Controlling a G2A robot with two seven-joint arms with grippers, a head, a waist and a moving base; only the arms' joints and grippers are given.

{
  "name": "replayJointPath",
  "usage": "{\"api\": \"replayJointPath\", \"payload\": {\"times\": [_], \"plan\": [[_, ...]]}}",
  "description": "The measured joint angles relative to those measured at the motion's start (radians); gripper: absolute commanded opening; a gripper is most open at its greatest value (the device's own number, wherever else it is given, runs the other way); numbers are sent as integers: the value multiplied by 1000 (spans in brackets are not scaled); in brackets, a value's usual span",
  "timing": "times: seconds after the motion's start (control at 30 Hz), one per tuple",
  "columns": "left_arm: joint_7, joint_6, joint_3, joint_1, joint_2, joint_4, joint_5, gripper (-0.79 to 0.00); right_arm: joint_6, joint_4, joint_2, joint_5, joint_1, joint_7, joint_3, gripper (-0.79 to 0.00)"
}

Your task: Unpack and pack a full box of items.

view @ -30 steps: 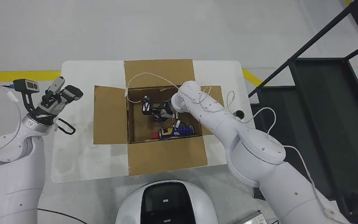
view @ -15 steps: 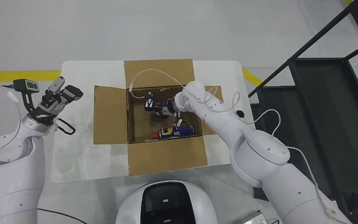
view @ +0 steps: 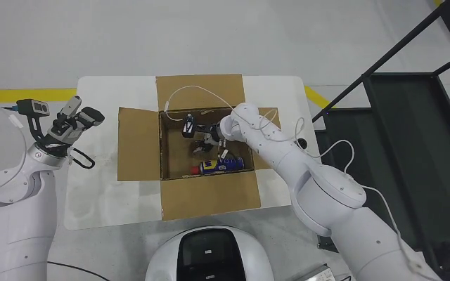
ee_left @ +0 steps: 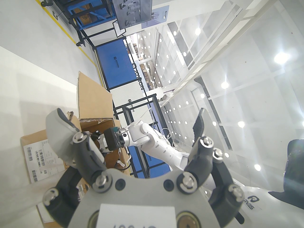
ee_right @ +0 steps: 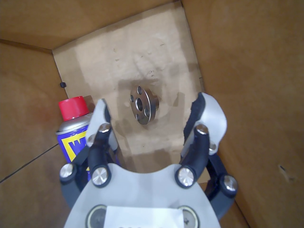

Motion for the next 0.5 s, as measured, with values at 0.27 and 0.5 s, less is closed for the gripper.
{"api": "replayJointPath", "payload": {"times": [0.27,0.5], "plan": [[0,0,0,0,0,0,0,0,13,-5,-7,5,-19,30,7,-203],[0,0,0,0,0,0,0,0,20,6,-16,1,-28,37,8,-496]]}}
